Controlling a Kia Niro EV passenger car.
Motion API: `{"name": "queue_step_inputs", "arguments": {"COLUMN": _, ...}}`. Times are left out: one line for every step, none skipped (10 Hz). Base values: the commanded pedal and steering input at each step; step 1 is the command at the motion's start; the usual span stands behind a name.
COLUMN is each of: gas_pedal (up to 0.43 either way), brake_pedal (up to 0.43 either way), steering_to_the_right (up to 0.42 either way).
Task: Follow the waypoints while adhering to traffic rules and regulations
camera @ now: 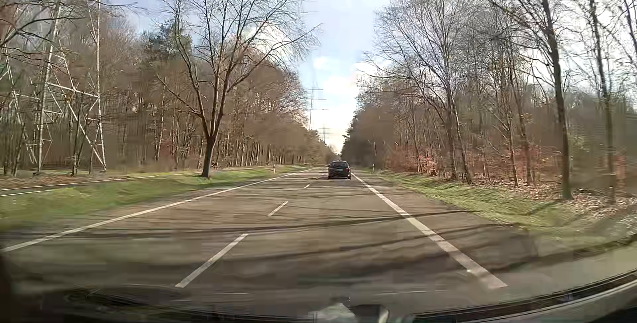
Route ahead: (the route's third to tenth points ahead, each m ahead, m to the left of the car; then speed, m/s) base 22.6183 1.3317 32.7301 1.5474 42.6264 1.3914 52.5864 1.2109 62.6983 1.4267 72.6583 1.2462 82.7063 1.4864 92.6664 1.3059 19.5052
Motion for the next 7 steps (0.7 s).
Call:
{"name": "queue_step_inputs", "arguments": {"gas_pedal": 0.177, "brake_pedal": 0.0, "steering_to_the_right": 0.0}}
{"name": "queue_step_inputs", "arguments": {"gas_pedal": 0.177, "brake_pedal": 0.0, "steering_to_the_right": 0.0}}
{"name": "queue_step_inputs", "arguments": {"gas_pedal": 0.177, "brake_pedal": 0.0, "steering_to_the_right": 0.0}}
{"name": "queue_step_inputs", "arguments": {"gas_pedal": 0.177, "brake_pedal": 0.0, "steering_to_the_right": 0.0}}
{"name": "queue_step_inputs", "arguments": {"gas_pedal": 0.177, "brake_pedal": 0.0, "steering_to_the_right": -0.001}}
{"name": "queue_step_inputs", "arguments": {"gas_pedal": 0.177, "brake_pedal": 0.0, "steering_to_the_right": -0.001}}
{"name": "queue_step_inputs", "arguments": {"gas_pedal": 0.177, "brake_pedal": 0.0, "steering_to_the_right": -0.001}}
